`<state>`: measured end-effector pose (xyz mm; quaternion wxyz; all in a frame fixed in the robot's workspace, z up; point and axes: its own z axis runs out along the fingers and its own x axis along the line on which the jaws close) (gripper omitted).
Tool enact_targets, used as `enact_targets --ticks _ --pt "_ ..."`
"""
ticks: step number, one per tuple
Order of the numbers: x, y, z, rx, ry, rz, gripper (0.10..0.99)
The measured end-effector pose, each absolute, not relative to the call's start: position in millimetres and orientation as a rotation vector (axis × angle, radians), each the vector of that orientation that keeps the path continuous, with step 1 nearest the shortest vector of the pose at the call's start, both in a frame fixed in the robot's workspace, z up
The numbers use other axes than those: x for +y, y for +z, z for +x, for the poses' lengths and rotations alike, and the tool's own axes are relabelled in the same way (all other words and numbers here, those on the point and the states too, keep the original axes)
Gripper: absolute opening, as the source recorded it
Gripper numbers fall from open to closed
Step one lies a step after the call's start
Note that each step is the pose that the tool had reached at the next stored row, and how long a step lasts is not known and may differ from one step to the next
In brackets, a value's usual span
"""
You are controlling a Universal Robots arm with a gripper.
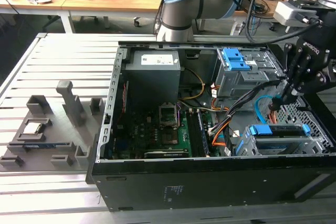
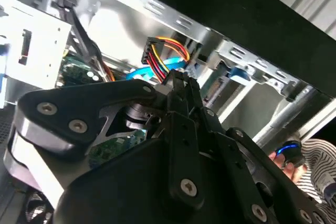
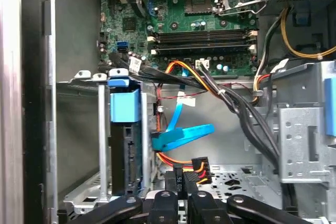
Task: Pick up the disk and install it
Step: 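Insert the first disk wire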
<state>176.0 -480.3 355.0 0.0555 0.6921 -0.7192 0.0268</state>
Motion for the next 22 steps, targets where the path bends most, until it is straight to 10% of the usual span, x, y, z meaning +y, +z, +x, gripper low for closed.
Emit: enact_targets --ticks 22 --pt "-531 345 175 -2.222 -0.007 2.142 0.169"
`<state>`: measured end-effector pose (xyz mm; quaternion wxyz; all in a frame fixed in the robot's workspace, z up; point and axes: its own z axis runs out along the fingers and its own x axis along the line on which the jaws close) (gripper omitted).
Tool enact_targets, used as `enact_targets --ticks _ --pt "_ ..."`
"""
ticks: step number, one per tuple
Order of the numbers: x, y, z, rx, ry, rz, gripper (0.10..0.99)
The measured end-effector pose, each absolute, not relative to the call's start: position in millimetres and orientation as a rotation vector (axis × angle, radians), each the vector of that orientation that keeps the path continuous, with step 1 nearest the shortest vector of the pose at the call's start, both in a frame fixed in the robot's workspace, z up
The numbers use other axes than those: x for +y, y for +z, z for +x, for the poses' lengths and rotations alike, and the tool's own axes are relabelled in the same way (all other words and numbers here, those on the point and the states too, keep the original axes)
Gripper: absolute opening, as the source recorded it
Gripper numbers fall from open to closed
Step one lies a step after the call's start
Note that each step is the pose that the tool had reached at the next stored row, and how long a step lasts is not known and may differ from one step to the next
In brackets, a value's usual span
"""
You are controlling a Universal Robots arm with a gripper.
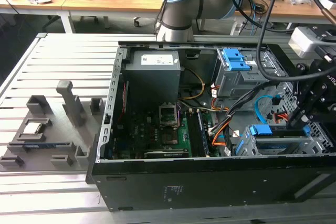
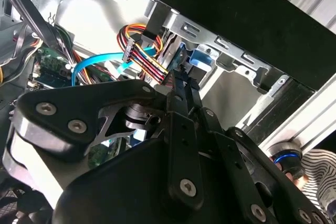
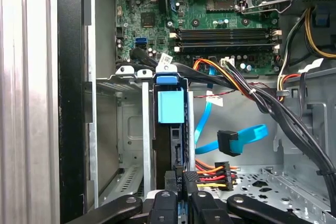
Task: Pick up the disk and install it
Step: 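Insert the first disk wire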
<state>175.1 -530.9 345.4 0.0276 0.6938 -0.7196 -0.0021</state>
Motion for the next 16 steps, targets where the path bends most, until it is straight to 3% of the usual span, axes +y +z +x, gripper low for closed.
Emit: enact_targets --ticks 16 --pt "-530 332 177 -2.223 -0.009 2.144 0.169"
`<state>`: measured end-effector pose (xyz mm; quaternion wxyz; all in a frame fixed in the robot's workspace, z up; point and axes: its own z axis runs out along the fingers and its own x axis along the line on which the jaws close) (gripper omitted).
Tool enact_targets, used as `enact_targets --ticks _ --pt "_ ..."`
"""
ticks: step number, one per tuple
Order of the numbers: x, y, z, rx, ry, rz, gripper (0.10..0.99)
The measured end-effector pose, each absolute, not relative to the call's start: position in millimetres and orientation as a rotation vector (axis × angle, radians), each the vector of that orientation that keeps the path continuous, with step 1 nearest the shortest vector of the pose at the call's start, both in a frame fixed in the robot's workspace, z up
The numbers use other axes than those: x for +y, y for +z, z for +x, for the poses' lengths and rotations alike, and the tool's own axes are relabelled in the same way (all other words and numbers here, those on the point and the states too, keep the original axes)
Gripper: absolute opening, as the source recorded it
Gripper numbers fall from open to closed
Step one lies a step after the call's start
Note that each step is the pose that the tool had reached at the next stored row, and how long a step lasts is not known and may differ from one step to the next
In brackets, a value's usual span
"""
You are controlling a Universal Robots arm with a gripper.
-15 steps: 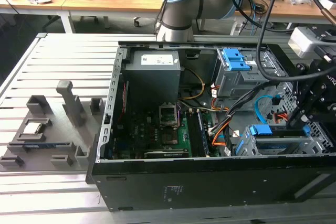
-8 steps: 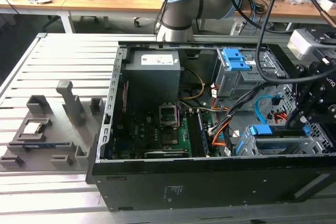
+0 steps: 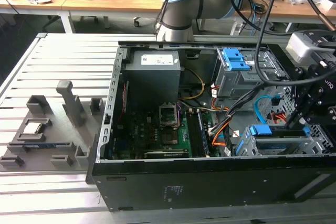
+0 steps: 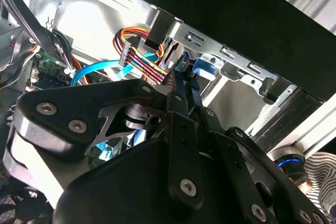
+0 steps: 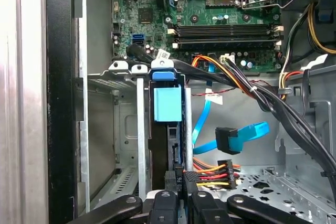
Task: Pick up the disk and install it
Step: 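Insert the first disk wire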
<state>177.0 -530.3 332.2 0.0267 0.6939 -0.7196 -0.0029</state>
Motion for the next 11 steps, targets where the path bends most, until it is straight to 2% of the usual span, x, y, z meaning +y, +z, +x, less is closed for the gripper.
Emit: enact_targets --ticks 4,5,11 --pt "-530 331 177 -2.224 -0.013 2.145 0.169" --pt "-530 332 177 -2.223 -0.010 2.144 0.243" --pt "-525 358 177 -2.221 -0.004 2.141 0.243"
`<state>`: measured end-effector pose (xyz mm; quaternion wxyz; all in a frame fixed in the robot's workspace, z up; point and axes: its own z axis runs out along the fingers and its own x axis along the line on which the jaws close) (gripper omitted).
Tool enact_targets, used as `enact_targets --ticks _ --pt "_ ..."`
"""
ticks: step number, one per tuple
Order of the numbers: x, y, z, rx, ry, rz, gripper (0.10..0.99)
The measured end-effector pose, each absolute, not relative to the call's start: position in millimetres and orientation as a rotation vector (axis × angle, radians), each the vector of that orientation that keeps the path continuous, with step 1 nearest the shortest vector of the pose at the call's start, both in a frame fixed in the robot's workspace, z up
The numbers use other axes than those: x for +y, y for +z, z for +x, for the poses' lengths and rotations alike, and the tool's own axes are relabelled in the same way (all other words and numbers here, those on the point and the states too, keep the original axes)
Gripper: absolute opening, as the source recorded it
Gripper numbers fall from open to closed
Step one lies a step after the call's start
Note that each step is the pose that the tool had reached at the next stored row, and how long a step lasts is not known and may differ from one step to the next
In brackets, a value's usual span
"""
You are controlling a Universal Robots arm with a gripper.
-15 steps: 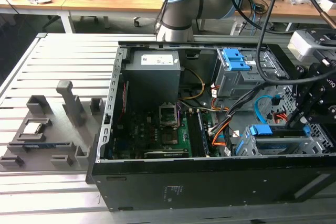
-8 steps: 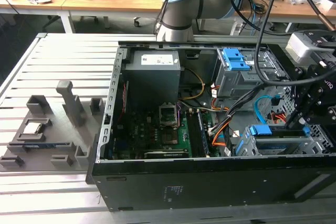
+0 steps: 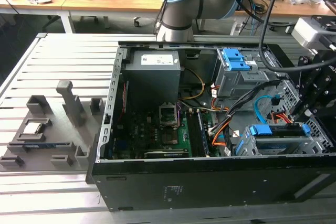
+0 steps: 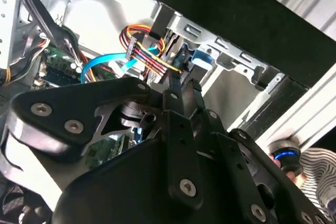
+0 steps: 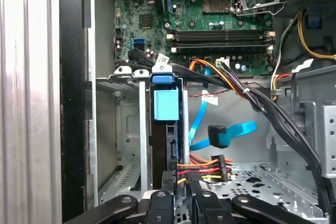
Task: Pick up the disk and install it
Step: 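Insert the first disk wire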
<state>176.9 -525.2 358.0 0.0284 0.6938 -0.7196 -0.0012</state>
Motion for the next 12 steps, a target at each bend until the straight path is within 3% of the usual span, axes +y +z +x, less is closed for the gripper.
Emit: enact_targets --ticks 2,5,12 --pt "-520 364 177 -2.217 0.005 2.137 0.106" --pt "-517 382 177 -2.214 0.011 2.134 0.106" --pt "-517 384 177 -2.214 0.011 2.134 0.106"
